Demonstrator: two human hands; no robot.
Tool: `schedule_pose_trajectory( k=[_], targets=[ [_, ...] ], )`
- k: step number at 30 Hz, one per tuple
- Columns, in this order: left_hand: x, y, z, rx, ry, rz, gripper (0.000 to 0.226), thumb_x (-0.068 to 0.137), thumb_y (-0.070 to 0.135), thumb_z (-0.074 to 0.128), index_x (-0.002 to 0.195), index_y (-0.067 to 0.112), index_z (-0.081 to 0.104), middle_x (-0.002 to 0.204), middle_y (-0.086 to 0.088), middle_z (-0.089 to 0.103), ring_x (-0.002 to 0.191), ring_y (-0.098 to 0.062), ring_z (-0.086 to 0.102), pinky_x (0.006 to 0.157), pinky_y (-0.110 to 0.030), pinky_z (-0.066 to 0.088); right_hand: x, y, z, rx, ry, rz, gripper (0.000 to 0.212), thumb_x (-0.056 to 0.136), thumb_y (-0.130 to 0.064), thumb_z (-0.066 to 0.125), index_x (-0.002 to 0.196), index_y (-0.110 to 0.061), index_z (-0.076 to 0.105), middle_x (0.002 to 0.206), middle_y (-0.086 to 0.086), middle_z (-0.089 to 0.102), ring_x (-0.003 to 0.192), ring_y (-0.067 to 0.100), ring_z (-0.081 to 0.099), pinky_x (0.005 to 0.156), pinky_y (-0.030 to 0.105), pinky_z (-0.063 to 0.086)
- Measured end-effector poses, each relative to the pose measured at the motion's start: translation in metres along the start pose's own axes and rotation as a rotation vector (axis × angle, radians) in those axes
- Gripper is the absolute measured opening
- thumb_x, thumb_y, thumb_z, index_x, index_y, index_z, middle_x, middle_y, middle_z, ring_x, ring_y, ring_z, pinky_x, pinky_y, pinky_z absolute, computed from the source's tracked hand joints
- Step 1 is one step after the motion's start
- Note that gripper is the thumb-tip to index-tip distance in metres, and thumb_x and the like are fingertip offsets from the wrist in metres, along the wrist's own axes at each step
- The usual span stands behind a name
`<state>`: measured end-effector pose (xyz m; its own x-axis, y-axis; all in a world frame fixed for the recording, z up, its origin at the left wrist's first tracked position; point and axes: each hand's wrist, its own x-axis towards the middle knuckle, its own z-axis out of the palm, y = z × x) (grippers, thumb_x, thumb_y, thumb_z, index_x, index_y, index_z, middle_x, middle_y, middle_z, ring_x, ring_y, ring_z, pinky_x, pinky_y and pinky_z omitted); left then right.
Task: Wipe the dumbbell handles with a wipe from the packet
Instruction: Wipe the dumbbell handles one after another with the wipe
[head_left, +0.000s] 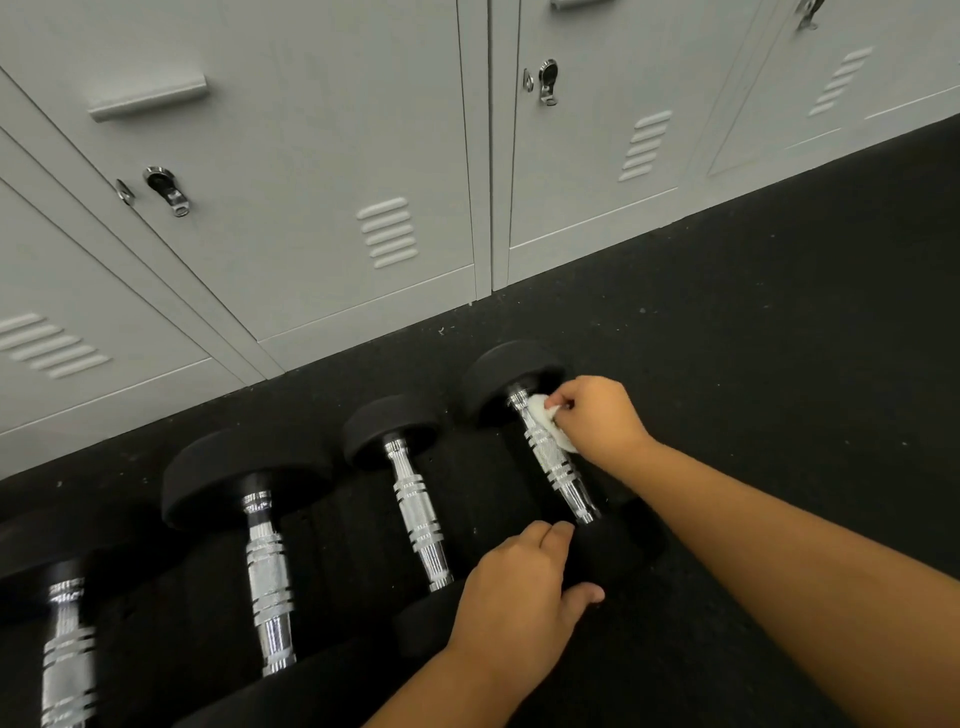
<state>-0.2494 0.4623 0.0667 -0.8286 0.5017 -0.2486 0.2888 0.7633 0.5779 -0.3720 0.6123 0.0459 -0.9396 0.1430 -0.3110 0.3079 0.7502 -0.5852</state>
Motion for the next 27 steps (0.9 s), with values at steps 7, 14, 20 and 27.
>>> schedule_pose_trajectory(
  k=[7, 14, 20, 27],
  targets=[
    [-0.001, -0.003, 0.0, -0.013, -0.001, -0.007, 0.064, 0.093, 0.049, 0.057, 0.148, 0.026, 0.033, 0.144, 0.01, 0.045, 0.127, -0.009, 0.046, 0.103, -0.025, 0.041, 0.007, 0.03, -0.002, 0.359, -0.471, 0.281, 0.023, 0.084, 0.008, 0.047, 0.074, -0.003, 0.065, 0.075, 0.012, 0.063, 0.071, 0.022, 0.062, 0.06, 0.029, 0.053],
    [0.0, -0.002, -0.001, -0.017, -0.009, -0.006, 0.064, 0.093, 0.049, 0.057, 0.148, 0.027, 0.033, 0.142, 0.01, 0.046, 0.126, -0.009, 0.046, 0.102, -0.026, 0.041, 0.001, 0.05, 0.0, 0.324, -0.674, 0.353, 0.03, 0.08, 0.012, 0.047, 0.088, 0.001, 0.073, 0.079, 0.012, 0.07, 0.074, 0.021, 0.067, 0.062, 0.027, 0.055],
    [0.002, -0.003, -0.002, 0.0, -0.042, -0.007, 0.064, 0.094, 0.048, 0.056, 0.149, 0.026, 0.031, 0.147, 0.009, 0.043, 0.129, -0.009, 0.044, 0.105, -0.026, 0.039, 0.017, 0.019, 0.015, 0.882, -0.529, 0.508, 0.033, 0.094, 0.006, 0.03, 0.112, 0.007, 0.057, 0.095, 0.023, 0.067, 0.075, 0.026, 0.07, 0.063, 0.034, 0.058],
    [0.001, -0.004, -0.001, -0.002, -0.041, 0.001, 0.065, 0.094, 0.049, 0.056, 0.149, 0.026, 0.032, 0.147, 0.008, 0.044, 0.129, -0.01, 0.045, 0.105, -0.028, 0.041, 0.018, 0.024, 0.015, 0.881, -0.594, 0.481, 0.032, 0.094, -0.001, 0.034, 0.117, 0.006, 0.055, 0.107, 0.023, 0.064, 0.084, 0.029, 0.068, 0.077, 0.042, 0.056]
  ],
)
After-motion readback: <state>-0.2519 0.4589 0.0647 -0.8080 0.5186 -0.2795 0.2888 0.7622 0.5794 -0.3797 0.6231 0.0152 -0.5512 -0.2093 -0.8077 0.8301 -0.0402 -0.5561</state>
